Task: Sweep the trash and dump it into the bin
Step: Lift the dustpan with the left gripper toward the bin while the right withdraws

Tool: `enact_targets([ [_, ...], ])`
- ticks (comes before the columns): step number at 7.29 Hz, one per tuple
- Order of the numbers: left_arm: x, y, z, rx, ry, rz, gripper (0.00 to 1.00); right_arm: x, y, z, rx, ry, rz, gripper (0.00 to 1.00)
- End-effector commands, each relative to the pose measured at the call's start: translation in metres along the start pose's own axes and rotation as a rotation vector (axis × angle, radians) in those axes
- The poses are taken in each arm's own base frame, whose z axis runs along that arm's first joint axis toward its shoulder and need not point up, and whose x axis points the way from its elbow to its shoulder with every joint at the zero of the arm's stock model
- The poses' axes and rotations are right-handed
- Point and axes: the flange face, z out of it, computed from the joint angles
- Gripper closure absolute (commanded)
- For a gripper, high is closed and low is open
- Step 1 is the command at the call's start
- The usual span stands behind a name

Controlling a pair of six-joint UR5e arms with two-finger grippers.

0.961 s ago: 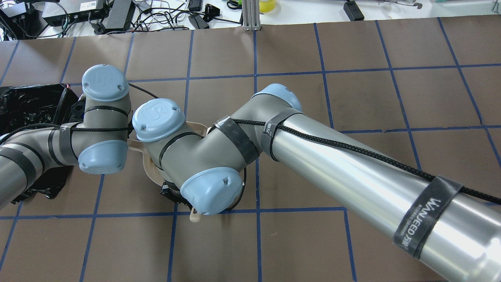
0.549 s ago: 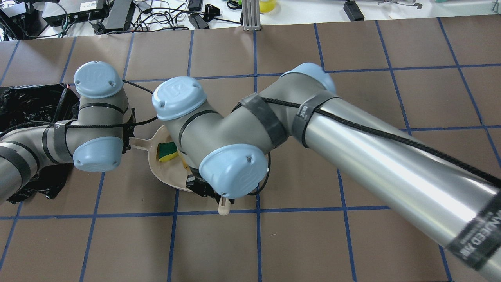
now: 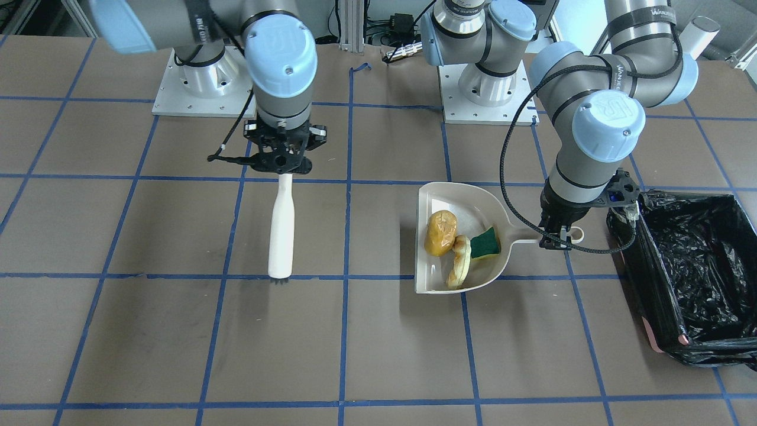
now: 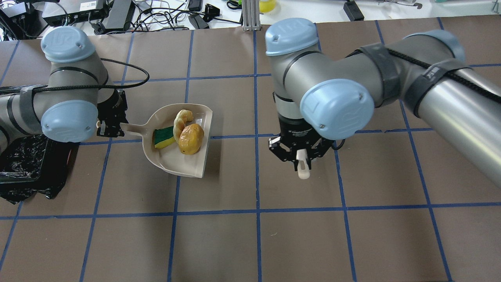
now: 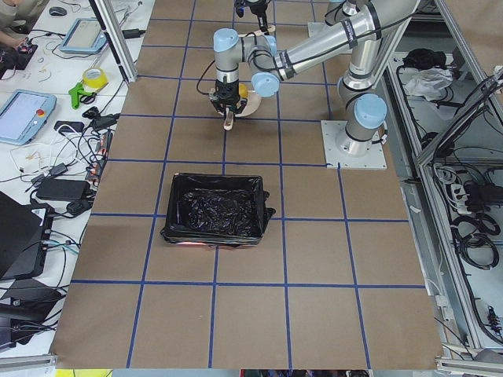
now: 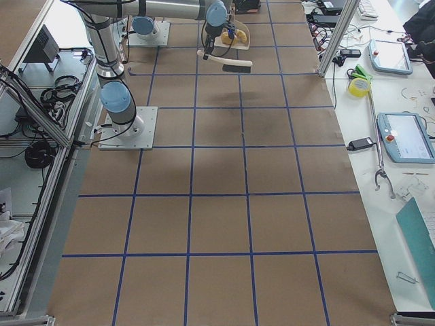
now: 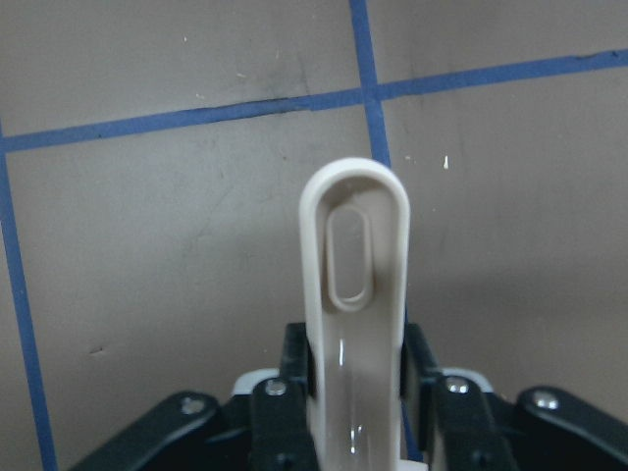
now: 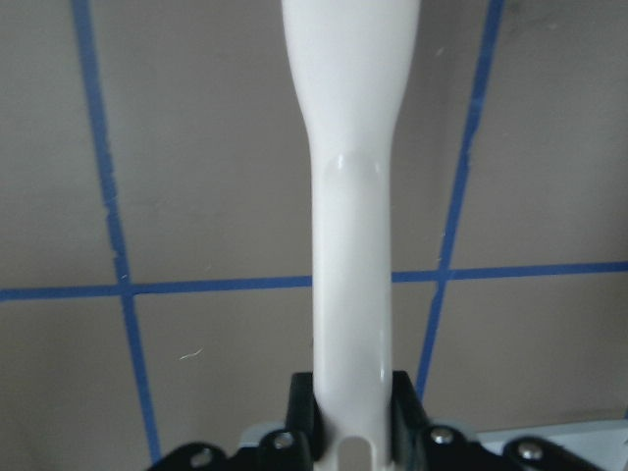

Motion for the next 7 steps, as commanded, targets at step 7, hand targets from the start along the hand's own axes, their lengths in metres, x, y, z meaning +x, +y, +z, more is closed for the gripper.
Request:
enact_targets([
  [7,-0.003,-0.247,-0.069,-0.140,0.036,0.018,1.00,0.289,-0.135,0.051,0.120,-0.045,-0.029,1.00],
])
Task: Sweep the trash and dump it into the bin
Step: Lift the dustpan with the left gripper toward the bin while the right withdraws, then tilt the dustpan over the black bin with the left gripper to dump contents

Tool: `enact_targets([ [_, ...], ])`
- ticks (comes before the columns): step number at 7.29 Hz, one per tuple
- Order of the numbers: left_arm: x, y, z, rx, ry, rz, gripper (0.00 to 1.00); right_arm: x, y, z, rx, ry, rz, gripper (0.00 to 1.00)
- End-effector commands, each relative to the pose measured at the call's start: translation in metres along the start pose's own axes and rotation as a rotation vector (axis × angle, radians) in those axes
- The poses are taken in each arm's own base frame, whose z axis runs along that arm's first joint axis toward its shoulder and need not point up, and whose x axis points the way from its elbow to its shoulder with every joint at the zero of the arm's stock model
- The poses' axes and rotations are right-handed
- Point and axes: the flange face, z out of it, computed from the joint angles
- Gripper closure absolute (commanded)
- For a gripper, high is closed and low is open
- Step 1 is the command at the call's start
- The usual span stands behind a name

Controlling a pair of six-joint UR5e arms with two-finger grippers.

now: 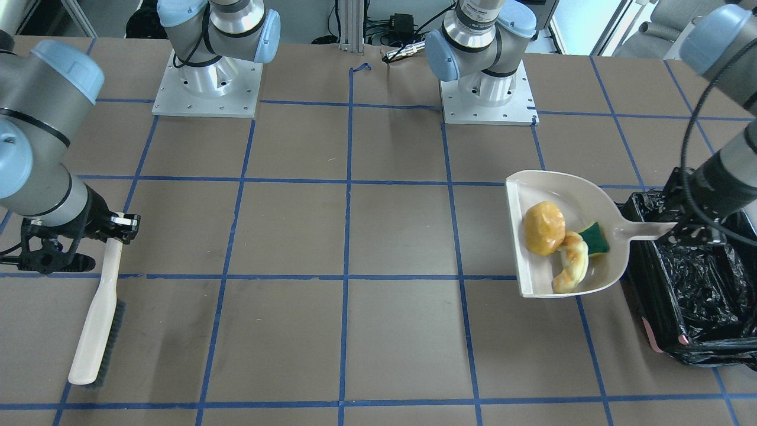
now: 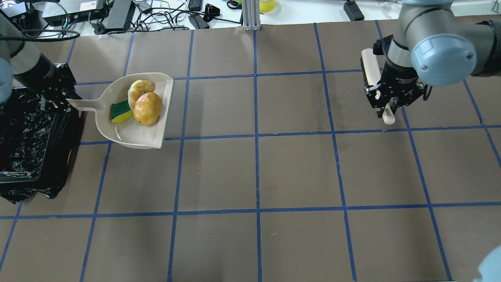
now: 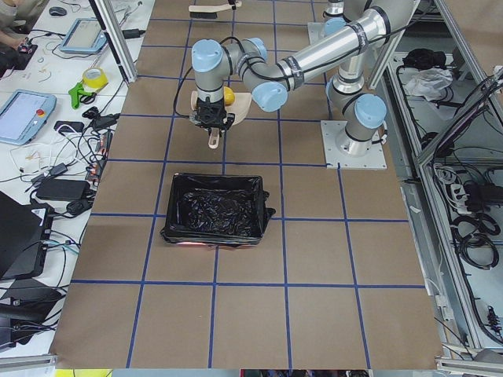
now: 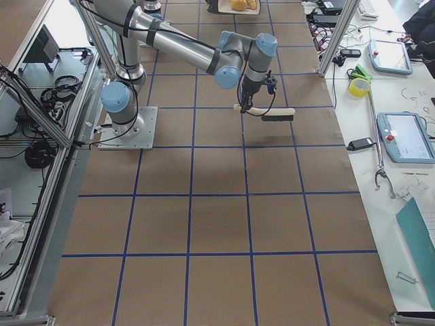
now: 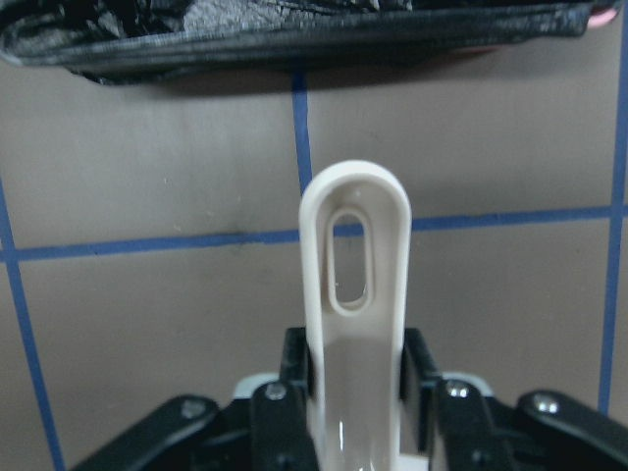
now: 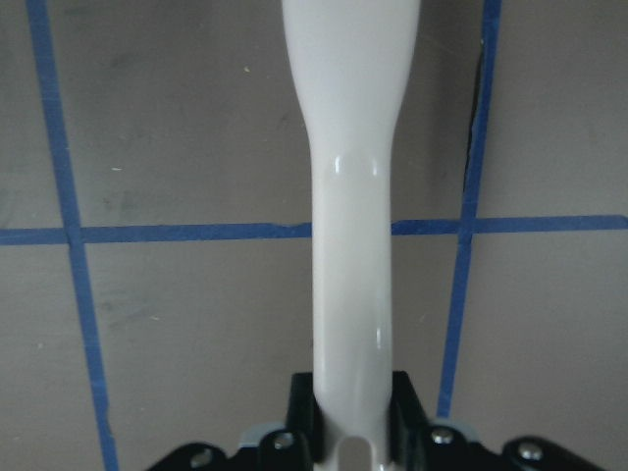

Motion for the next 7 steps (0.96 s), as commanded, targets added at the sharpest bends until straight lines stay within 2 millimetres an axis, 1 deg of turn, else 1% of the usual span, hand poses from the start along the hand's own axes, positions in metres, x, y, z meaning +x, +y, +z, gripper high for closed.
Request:
enact_targets([
  [1,-0.022,-0.072,-0.015,0.007,0.006,0.057,1.00,0.045,0.009,0.033,-0.050,-0.033,0.000,1.00],
  [2,-0.035,-0.106,-0.023,0.029,0.014,0.066,1.00,0.058,0.015,0.048,-0.021,-0.022,-0.003,1.00],
  [3,-0.046,-0.137,-0.030,0.047,0.021,0.102,1.00,0.059,0.014,0.050,0.017,-0.010,-0.010,1.00],
  [4,-0.054,-0.163,-0.031,0.061,0.025,0.134,1.00,0.059,0.014,0.051,0.014,-0.010,-0.021,1.00],
  [6,-0.051,-0.208,-0.029,0.151,0.026,0.183,1.00,0.060,0.013,0.055,0.009,-0.011,-0.034,1.00],
  [7,-0.044,-0.223,-0.031,0.180,0.040,0.190,1.00,0.060,0.013,0.058,0.005,-0.013,-0.034,1.00],
])
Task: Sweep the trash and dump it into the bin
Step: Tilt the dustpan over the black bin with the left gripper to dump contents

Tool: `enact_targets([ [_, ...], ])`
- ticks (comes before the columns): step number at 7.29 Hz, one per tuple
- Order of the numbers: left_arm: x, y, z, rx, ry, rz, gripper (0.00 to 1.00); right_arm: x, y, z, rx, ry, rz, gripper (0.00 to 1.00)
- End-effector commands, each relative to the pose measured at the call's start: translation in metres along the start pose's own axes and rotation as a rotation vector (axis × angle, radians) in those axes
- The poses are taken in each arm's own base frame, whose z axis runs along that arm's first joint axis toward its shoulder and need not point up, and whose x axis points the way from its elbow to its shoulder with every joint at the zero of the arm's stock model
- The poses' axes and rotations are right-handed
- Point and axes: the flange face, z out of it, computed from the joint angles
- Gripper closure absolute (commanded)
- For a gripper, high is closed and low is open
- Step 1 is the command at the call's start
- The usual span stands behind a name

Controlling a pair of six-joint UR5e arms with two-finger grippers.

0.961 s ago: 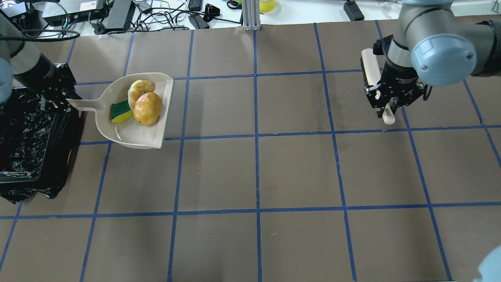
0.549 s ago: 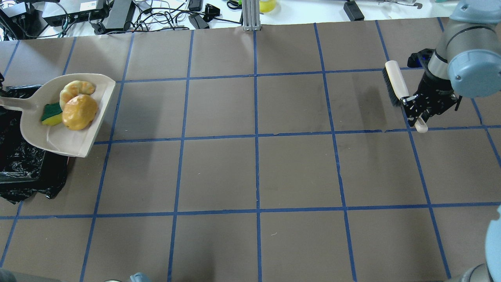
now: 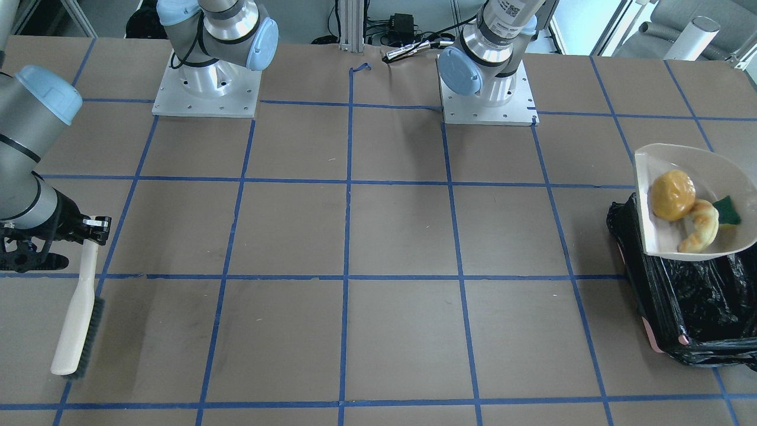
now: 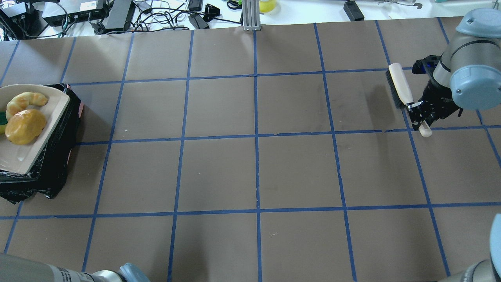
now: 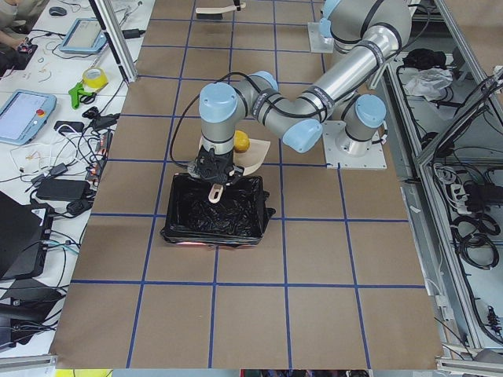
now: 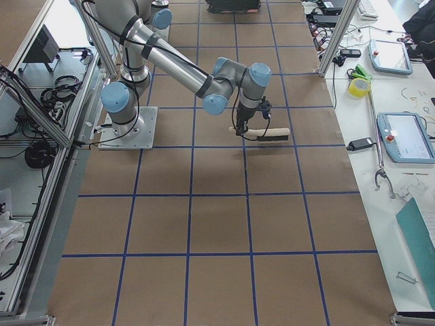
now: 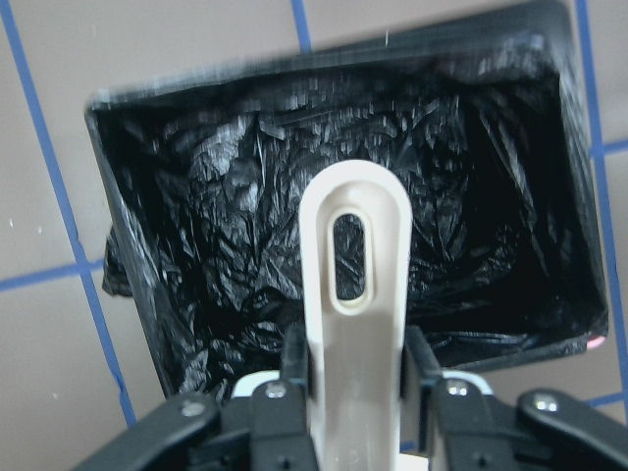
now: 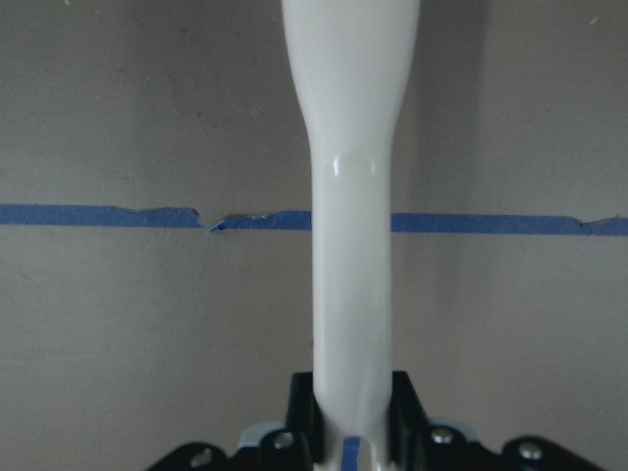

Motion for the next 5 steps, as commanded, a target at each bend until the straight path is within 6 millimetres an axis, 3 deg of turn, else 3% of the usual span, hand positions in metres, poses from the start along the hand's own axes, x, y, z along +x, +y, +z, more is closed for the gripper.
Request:
enact_targets([
  [1,0.006,-0.040,0.003,0.070,0.004,0.053,1.00,0.001,-0.001,0.004,-0.010,0.009,-0.002,1.00],
  [3,0.014,-0.067,0.018,0.149,0.021,0.090,1.00,0.006,0.001,0.009,-0.021,0.008,-0.003,1.00],
  [5,0.021,-0.079,0.029,0.255,0.055,0.195,1.00,0.015,0.006,0.017,-0.035,-0.005,0.010,1.00],
])
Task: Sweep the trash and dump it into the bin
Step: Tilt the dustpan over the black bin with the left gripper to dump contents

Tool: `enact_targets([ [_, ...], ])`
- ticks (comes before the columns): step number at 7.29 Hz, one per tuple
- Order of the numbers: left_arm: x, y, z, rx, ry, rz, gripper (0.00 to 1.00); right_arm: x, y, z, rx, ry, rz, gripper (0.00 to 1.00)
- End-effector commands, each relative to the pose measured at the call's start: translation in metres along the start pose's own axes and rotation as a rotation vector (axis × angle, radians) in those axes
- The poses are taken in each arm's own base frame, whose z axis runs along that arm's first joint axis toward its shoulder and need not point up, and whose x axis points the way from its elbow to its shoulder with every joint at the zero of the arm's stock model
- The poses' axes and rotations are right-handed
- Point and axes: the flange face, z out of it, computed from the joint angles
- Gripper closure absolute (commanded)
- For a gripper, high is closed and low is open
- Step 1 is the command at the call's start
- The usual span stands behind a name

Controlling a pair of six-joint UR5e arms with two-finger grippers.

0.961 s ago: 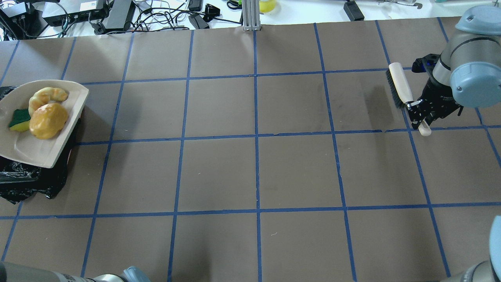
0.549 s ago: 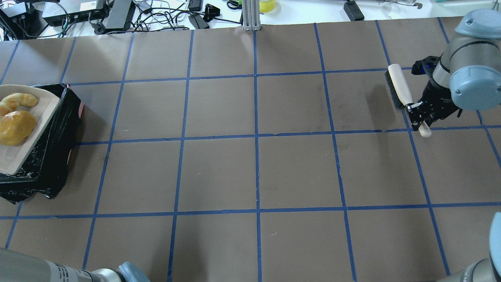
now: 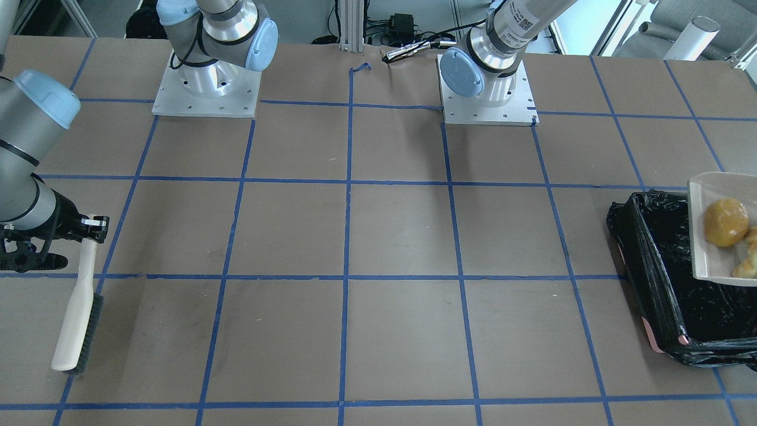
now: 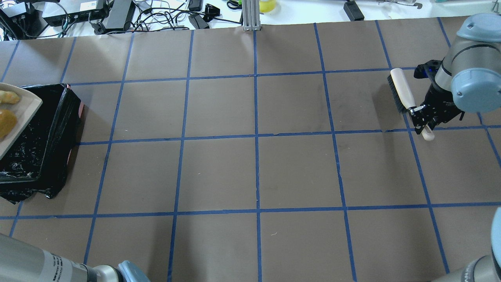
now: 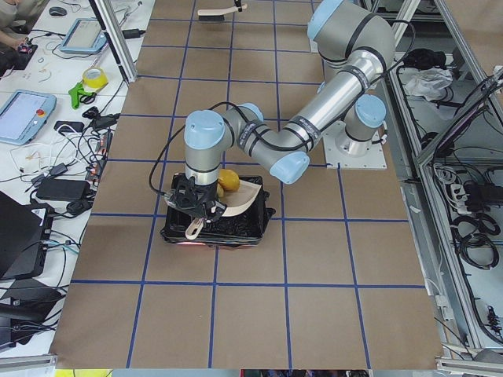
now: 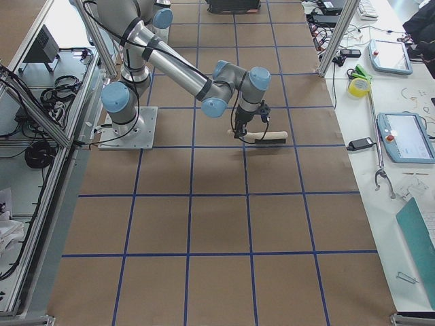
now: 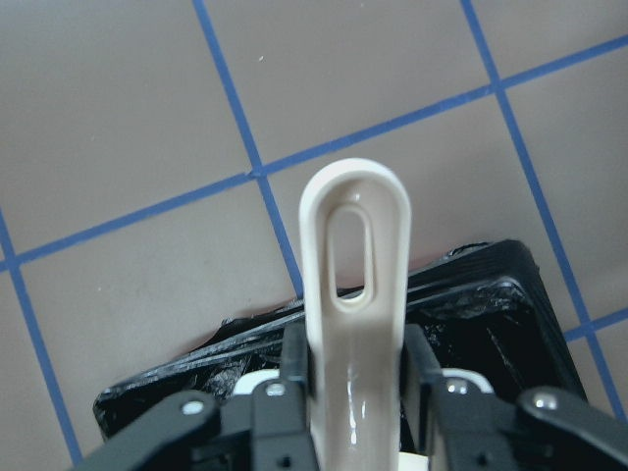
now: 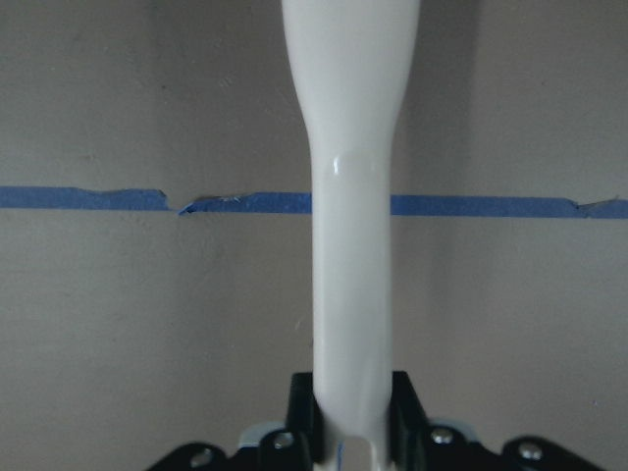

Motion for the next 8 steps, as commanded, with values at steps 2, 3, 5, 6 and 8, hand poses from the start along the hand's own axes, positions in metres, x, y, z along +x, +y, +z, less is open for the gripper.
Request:
enact_targets([
  [2,0.005,-0.014,0.001,0.175,0.049,0.125,1.00,0.004,0.002,0.006,-0.013,-0.006,-0.003,0.98],
  [3,0.002,-0.008,0.002,0.213,0.057,0.154,1.00,0.004,0.001,0.006,-0.011,-0.006,-0.003,0.96],
  [5,0.007,0.006,0.003,0.355,0.094,0.190,1.00,0.004,0.002,0.007,-0.017,-0.001,-0.003,0.91],
  [6,0.014,0.011,-0.012,0.385,0.105,0.209,1.00,0.006,0.001,0.011,-0.027,0.007,-0.003,0.63],
  [8,0.039,0.029,-0.043,0.434,0.135,0.270,1.00,0.006,-0.003,0.014,-0.019,0.011,-0.003,0.30],
])
